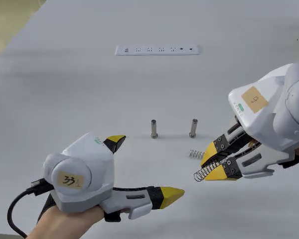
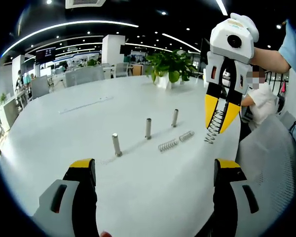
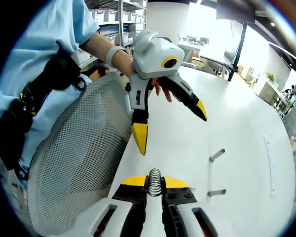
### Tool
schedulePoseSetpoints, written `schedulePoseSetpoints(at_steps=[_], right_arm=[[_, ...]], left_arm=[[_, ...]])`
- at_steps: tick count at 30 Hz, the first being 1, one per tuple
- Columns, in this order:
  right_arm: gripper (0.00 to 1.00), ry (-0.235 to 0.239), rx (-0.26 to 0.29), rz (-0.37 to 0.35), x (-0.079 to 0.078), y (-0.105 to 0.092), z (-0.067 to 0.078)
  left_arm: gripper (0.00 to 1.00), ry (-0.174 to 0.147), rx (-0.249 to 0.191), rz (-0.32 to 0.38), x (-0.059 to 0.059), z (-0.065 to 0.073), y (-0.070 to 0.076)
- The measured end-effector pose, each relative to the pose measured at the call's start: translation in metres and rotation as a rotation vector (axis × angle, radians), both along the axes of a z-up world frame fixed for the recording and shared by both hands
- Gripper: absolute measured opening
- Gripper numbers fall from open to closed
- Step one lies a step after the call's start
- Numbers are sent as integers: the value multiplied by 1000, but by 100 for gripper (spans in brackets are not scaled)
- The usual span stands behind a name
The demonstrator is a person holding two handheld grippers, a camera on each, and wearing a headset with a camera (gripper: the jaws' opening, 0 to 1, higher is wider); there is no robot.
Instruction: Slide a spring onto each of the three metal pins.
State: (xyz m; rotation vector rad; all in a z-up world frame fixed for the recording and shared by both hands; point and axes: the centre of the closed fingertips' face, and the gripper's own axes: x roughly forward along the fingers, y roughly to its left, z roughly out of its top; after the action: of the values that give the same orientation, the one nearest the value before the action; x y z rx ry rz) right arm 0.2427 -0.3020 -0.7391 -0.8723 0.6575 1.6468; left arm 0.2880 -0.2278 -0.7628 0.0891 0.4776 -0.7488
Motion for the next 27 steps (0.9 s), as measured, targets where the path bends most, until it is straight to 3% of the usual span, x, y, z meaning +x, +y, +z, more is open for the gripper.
schedulePoseSetpoints(at_steps=[5,7,15,18,27], right_arm=[[7,-9,-12,11,9,3,1],[7,-10,-16,11,12,4,1],[7,-15,-45,19,25,14,0],[7,-34,-64,20,38,19,1],[7,-89,-116,39,80,32,3]], left_arm=[[99,-13,4,16,3,3,5],[99,-30,32,8,3,2,6],[99,-30,12,21,7,4,10],[99,-31,38,7,7,0,10],[99,-18,27,-8,5,-5,6]])
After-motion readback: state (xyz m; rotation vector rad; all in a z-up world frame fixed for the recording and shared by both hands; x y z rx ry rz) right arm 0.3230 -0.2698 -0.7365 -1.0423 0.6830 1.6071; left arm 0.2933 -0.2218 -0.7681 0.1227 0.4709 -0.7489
